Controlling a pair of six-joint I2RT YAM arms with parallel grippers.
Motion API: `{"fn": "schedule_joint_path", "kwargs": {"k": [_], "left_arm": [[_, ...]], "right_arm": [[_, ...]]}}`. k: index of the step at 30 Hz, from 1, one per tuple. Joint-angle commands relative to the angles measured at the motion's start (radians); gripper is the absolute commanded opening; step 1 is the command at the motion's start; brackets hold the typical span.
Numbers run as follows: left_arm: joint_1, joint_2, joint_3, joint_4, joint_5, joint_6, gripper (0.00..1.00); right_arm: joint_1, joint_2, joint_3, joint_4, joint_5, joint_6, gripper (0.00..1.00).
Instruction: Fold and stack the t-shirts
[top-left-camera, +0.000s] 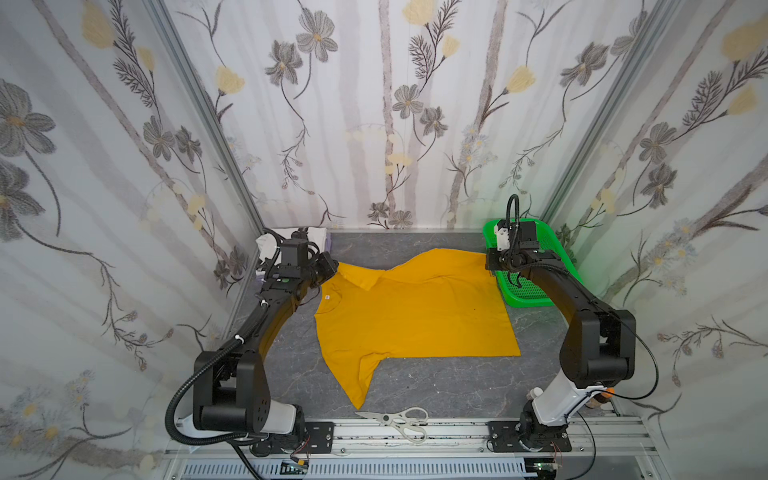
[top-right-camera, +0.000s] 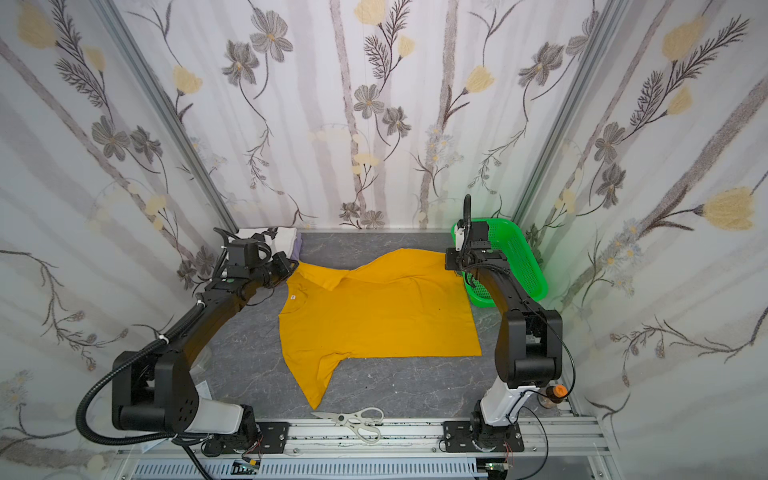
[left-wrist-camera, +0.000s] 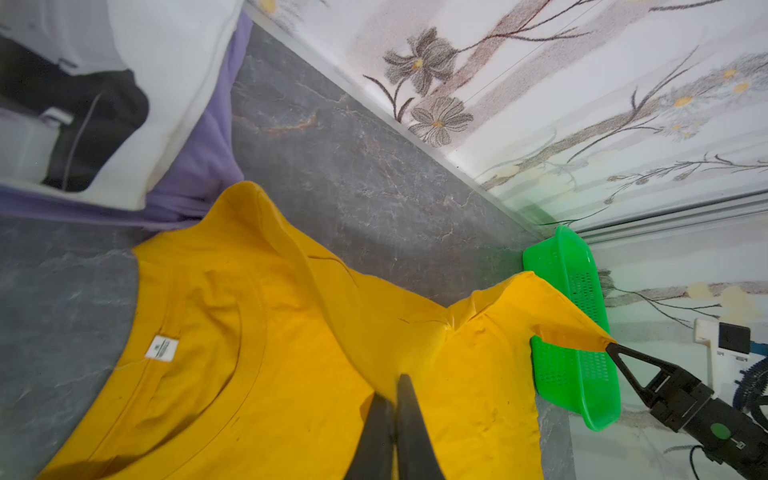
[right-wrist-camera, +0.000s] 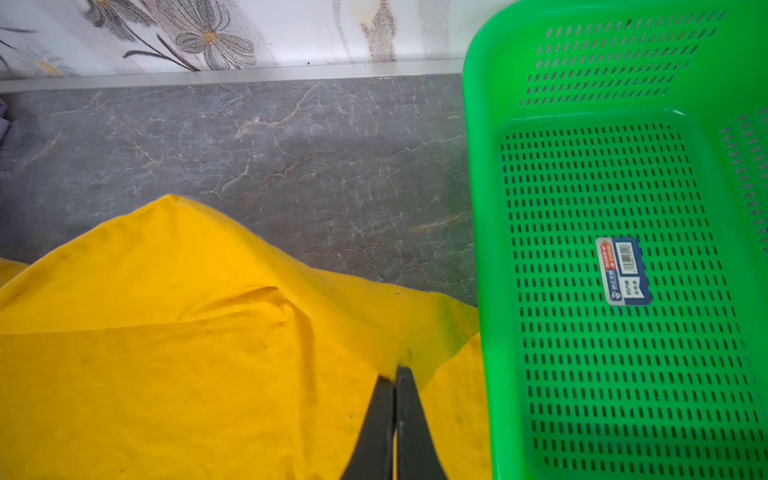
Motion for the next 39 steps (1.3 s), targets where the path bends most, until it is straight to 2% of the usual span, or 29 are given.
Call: {"fn": "schedule_joint_path", "kwargs": {"k": [1, 5, 9, 21, 25, 31, 39], "left_arm": [[-0.006, -0.096, -0.099, 0.009, -0.087, -0.023, 0.0], [-0.021, -0.189, -0.22, -0.004, -0.115, -0.029, 0.0], [-0.025, -0.205, -0.311, 0.034, -0.119, -0.06, 0.0], [-0.033, -0.202, -0.379, 0.048, -0.126, -0.084, 0.0], [-0.033, -0.183, -0.406, 0.035, -0.139, -0.086, 0.0], [-0.034, -0.125, -0.434, 0.013, -0.178, -0.153, 0.0], [-0.065, -0.014, -0.397, -0.098, -0.317, -0.161, 0.0]], "right_arm": [[0.005, -0.03, -0.037, 0.039, 0.025, -0.013, 0.0], [0.022, -0.039, -0.045, 0.015, 0.032, -0.024, 0.0], [0.056, -0.073, -0.113, 0.049, 0.091, 0.003, 0.0], [0.101, -0.137, -0.283, 0.082, 0.27, 0.076, 0.0], [0.152, -0.087, -0.305, 0.058, 0.319, 0.108, 0.0], [0.247, 0.03, -0.283, -0.035, 0.395, 0.143, 0.0], [0.36, 0.11, -0.296, -0.143, 0.416, 0.162, 0.0]]}}
